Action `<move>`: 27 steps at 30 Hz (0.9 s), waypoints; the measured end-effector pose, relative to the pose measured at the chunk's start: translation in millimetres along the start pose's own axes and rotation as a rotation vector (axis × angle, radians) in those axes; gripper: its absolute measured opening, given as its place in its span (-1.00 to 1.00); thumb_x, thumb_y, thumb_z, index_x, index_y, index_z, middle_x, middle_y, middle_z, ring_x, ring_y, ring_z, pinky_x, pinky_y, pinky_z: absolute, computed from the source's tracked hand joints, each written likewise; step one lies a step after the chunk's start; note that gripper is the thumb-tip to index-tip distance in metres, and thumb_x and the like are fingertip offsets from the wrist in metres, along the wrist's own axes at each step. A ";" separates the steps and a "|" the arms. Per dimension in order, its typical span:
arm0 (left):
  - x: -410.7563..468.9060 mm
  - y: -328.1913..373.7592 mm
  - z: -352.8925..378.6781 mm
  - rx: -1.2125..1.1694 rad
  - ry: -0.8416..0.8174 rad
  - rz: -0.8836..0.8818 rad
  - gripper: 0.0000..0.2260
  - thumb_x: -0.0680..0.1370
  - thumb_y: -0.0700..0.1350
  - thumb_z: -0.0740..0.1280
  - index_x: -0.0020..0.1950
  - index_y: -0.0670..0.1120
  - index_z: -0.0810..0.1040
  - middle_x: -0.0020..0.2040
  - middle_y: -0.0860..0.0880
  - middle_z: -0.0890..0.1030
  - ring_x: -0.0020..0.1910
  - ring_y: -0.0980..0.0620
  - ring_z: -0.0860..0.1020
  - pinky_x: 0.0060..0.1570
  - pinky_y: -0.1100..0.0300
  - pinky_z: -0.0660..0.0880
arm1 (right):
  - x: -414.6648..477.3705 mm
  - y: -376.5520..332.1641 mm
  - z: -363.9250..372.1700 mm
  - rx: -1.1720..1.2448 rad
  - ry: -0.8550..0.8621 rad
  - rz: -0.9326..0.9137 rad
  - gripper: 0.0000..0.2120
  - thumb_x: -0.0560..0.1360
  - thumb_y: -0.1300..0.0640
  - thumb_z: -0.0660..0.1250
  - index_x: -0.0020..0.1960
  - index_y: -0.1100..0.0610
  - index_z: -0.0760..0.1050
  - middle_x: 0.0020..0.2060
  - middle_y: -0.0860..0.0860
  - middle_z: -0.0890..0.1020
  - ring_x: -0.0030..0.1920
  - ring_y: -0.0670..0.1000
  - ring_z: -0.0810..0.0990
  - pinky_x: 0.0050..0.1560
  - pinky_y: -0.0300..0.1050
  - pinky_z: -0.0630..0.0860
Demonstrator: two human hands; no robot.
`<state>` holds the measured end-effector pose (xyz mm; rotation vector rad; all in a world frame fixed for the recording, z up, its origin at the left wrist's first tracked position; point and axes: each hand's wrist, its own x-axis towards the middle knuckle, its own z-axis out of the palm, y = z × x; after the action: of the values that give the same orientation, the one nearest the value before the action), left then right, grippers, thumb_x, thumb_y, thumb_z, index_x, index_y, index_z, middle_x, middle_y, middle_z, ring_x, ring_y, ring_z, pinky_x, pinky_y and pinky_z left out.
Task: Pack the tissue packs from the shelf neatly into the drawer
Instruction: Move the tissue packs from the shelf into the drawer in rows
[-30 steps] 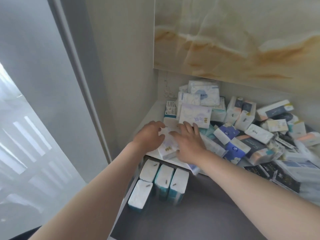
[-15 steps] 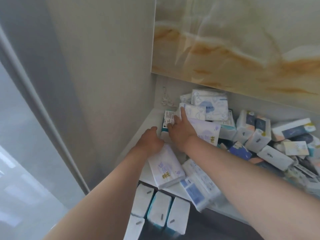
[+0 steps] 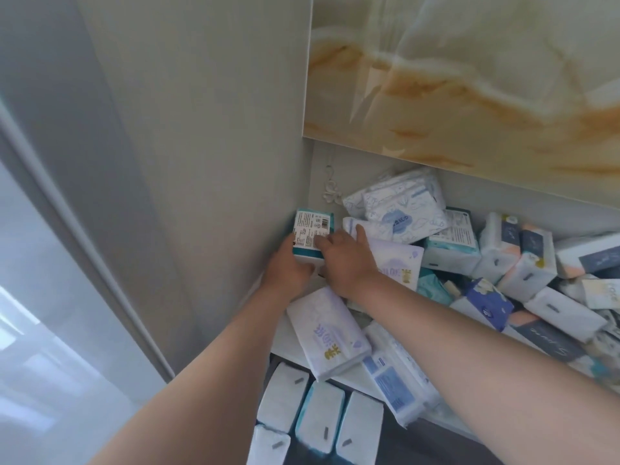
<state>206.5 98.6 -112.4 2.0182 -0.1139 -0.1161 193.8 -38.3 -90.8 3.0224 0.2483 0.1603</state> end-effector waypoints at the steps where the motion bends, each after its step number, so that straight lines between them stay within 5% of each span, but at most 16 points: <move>1: -0.6 3.5 1.1 -0.026 0.040 0.014 -0.50 0.44 -0.30 0.36 0.35 0.01 0.47 0.16 0.04 0.63 0.09 0.06 0.60 0.01 0.27 0.46 | 0.8 -1.1 0.8 0.028 0.012 0.010 -0.47 0.52 0.09 0.30 0.46 0.03 0.30 0.31 0.09 0.51 0.36 0.12 0.38 0.48 0.20 -0.06; 6: 7.6 20.3 -3.8 -0.057 0.240 0.079 -0.57 0.47 -0.22 0.37 0.34 -0.10 0.49 0.19 -0.12 0.59 0.11 -0.08 0.58 0.15 0.11 0.50 | 0.0 12.7 -14.0 0.408 0.089 0.050 -0.49 0.60 0.05 0.25 0.53 -0.02 0.26 0.42 0.00 0.47 0.37 0.05 0.44 0.45 0.09 0.07; 9: 12.8 32.6 -8.1 -0.101 0.272 0.170 -0.62 0.42 -0.09 0.33 0.24 -0.09 0.58 0.12 -0.11 0.63 0.09 -0.10 0.59 0.15 -0.02 0.53 | -7.7 17.2 -22.9 0.561 0.129 0.034 -0.36 0.48 -0.02 0.37 0.51 -0.02 0.26 0.30 -0.01 0.55 0.26 0.07 0.52 0.32 0.12 0.34; 15: -10.7 70.2 -24.9 -0.113 0.206 0.319 -0.65 0.41 -0.13 0.35 0.20 -0.04 0.61 0.12 -0.08 0.61 0.05 0.03 0.58 0.13 0.13 0.52 | -26.4 11.2 -46.2 0.868 0.300 0.084 -0.30 0.42 0.22 0.42 0.50 -0.04 0.27 0.31 -0.03 0.51 0.24 -0.02 0.52 0.17 -0.12 0.51; 19: -43.2 87.2 -50.4 0.034 0.047 0.403 -0.38 0.30 -0.13 0.41 0.37 0.01 0.46 0.26 -0.04 0.43 0.24 0.01 0.46 0.23 0.10 0.44 | -56.6 2.7 -82.7 1.012 0.321 0.157 -0.35 0.41 0.26 0.44 0.44 -0.06 0.36 0.19 -0.13 0.55 0.14 -0.14 0.51 -0.04 -0.49 0.39; 23: -85.1 93.2 -63.7 0.267 -0.106 0.422 -0.01 0.23 -0.12 0.59 0.54 0.08 0.12 0.43 0.00 0.24 0.43 -0.03 0.21 0.28 0.21 0.19 | -99.3 -11.9 -108.7 1.072 0.278 0.223 -0.43 0.37 0.19 0.46 0.35 -0.03 0.44 0.07 -0.13 0.60 0.04 -0.10 0.56 -0.21 -0.40 0.38; 27: -128.5 99.0 -59.3 0.232 0.069 0.628 0.02 0.20 0.01 0.62 0.51 0.00 0.11 0.31 0.01 0.27 0.32 -0.01 0.35 0.17 0.09 0.43 | -142.8 -29.7 -130.2 1.187 0.330 0.248 -0.51 0.32 0.10 0.56 0.20 -0.05 0.49 -0.05 -0.19 0.61 -0.09 -0.22 0.57 -0.24 -0.40 0.44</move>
<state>84.1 125.5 6.5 2.1184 -0.7340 0.3792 34.3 -20.8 20.9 4.1805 -0.0607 0.7855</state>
